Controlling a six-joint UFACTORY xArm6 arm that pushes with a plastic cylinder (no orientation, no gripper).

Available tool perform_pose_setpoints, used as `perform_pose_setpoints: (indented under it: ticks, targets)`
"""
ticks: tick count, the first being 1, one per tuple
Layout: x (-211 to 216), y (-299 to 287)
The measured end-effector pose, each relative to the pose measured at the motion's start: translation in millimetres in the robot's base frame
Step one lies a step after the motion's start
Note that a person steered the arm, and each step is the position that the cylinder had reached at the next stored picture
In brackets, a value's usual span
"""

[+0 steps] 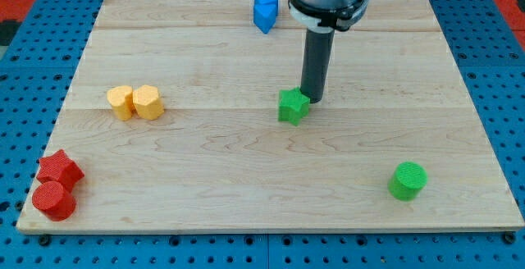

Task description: Push the green star to the top left of the green circle

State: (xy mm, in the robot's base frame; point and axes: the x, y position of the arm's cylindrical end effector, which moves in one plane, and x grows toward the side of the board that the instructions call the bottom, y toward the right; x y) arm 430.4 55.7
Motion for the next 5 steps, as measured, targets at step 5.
perform_pose_setpoints:
  ticks: [5]
  targets:
    - [-22.7,12.3]
